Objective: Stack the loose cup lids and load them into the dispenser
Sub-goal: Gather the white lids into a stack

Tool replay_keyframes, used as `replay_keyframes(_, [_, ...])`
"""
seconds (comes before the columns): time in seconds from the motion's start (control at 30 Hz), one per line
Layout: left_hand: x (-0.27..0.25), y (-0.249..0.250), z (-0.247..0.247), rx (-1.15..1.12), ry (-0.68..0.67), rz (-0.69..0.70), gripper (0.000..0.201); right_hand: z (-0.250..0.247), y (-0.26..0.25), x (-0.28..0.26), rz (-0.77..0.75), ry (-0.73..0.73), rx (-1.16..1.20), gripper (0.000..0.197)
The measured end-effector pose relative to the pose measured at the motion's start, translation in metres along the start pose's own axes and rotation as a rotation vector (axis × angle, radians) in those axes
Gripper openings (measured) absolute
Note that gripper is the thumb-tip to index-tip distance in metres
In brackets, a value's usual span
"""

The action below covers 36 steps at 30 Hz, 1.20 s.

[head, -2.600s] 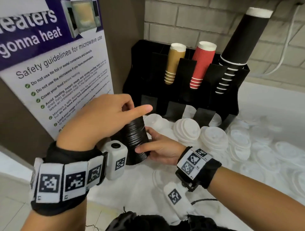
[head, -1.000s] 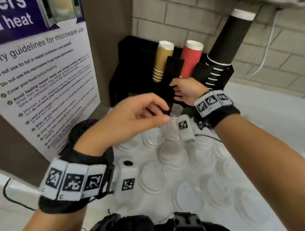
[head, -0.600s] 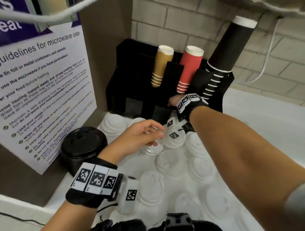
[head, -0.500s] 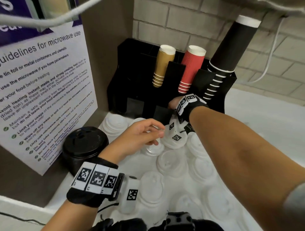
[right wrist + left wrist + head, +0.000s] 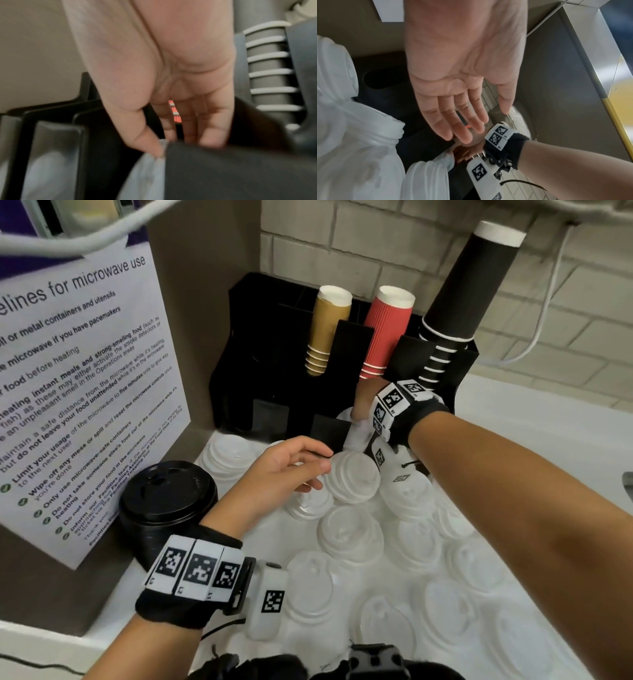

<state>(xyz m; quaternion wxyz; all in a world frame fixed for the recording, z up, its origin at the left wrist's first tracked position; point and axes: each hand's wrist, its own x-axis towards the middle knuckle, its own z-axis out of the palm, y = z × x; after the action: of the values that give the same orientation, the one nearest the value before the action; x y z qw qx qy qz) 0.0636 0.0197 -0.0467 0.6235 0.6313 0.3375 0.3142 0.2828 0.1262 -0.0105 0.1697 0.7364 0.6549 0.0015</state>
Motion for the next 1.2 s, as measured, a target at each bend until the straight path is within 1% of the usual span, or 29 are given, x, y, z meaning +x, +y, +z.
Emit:
replay_keyframes(0.03, [0.0, -0.001, 0.001, -0.003, 0.0, 0.002, 0.014, -0.002, -0.001, 0.001, 0.032, 0.027, 0.004, 0.031])
replay_keyframes(0.07, [0.0, -0.002, 0.002, -0.005, -0.001, 0.004, 0.014, -0.005, -0.004, 0.005, 0.104, 0.065, -0.02, 0.026])
replay_keyframes(0.13, [0.0, -0.004, 0.004, -0.011, 0.014, 0.002, 0.013, -0.022, -0.009, -0.009, 0.253, 0.151, -0.018, 0.026])
replay_keyframes(0.17, [0.0, -0.005, 0.005, -0.016, 0.028, 0.002, 0.014, -0.03, -0.005, -0.016, 0.277, 0.188, 0.024, 0.025])
replay_keyframes(0.2, [0.0, -0.006, 0.005, -0.025, 0.046, 0.003, 0.016, -0.036, 0.002, -0.022, 0.252, 0.229, 0.084, 0.023])
replay_keyframes(0.27, [0.001, -0.009, 0.007, -0.046, 0.085, 0.011, 0.026, -0.051, 0.019, -0.049, 0.176, 0.252, 0.307, 0.029])
replay_keyframes(0.3, [0.002, -0.01, 0.008, -0.056, 0.1, 0.014, 0.034, -0.053, 0.025, -0.064, 0.14, 0.285, 0.431, 0.03])
replay_keyframes(0.37, [0.002, -0.011, 0.01, -0.111, 0.104, 0.036, 0.058, -0.046, 0.025, -0.097, 0.093, 0.341, 0.85, 0.021])
replay_keyframes(0.4, [0.002, -0.01, 0.011, -0.154, 0.087, 0.069, 0.069, -0.04, 0.018, -0.113, 0.069, 0.297, 1.082, 0.017])
replay_keyframes(0.43, [0.003, -0.01, 0.012, -0.195, 0.061, 0.115, 0.08, -0.031, 0.01, -0.127, 0.031, 0.217, 1.282, 0.017])
replay_keyframes(0.47, [0.003, -0.009, 0.014, -0.231, 0.036, 0.164, 0.09, -0.023, 0.001, -0.139, -0.021, 0.136, 1.427, 0.02])
replay_keyframes(0.5, [0.003, -0.007, 0.015, -0.261, 0.02, 0.202, 0.099, -0.014, -0.006, -0.149, -0.062, 0.081, 1.531, 0.022])
replay_keyframes(0.53, [0.002, -0.006, 0.017, -0.286, 0.013, 0.228, 0.103, -0.007, -0.012, -0.157, -0.088, 0.048, 1.596, 0.024])
replay_keyframes(0.57, [0.001, -0.005, 0.018, -0.304, 0.013, 0.248, 0.101, 0.0, -0.017, -0.163, -0.107, 0.03, 1.639, 0.026])
replay_keyframes(0.67, [-0.001, -0.005, 0.02, -0.332, 0.02, 0.277, 0.09, 0.014, -0.021, -0.176, -0.141, 0.012, 1.684, 0.029])
replay_keyframes(0.8, [-0.006, -0.004, 0.022, -0.361, 0.016, 0.255, 0.09, 0.022, -0.023, -0.19, -0.158, 0.052, 1.695, 0.027])
replay_keyframes(0.83, [-0.007, -0.003, 0.022, -0.363, 0.008, 0.25, 0.09, 0.023, -0.023, -0.193, -0.182, 0.051, 1.697, 0.031])
replay_keyframes(0.87, [-0.009, -0.002, 0.023, -0.366, 0.003, 0.248, 0.09, 0.024, -0.024, -0.195, -0.21, 0.054, 1.661, 0.041])
replay_keyframes(0.93, [-0.01, 0.001, 0.024, -0.37, 0.003, 0.241, 0.091, 0.025, -0.025, -0.198, -0.244, 0.091, 1.521, 0.06])
replay_keyframes(0.97, [-0.011, 0.002, 0.025, -0.37, 0.005, 0.239, 0.091, 0.025, -0.026, -0.2, -0.244, 0.127, 1.468, 0.064])
replay_keyframes(1.0, [-0.012, 0.003, 0.025, -0.372, 0.003, 0.235, 0.091, 0.025, -0.027, -0.2, -0.238, 0.167, 1.446, 0.063])
replay_keyframes(1.1, [-0.014, 0.006, 0.025, -0.395, -0.016, 0.198, 0.094, 0.026, -0.027, -0.202, -0.224, 0.236, 1.487, 0.055])
replay_keyframes(1.2, [-0.015, 0.007, 0.025, -0.387, -0.051, 0.16, 0.097, 0.03, -0.027, -0.203, -0.249, 0.234, 1.525, 0.065])
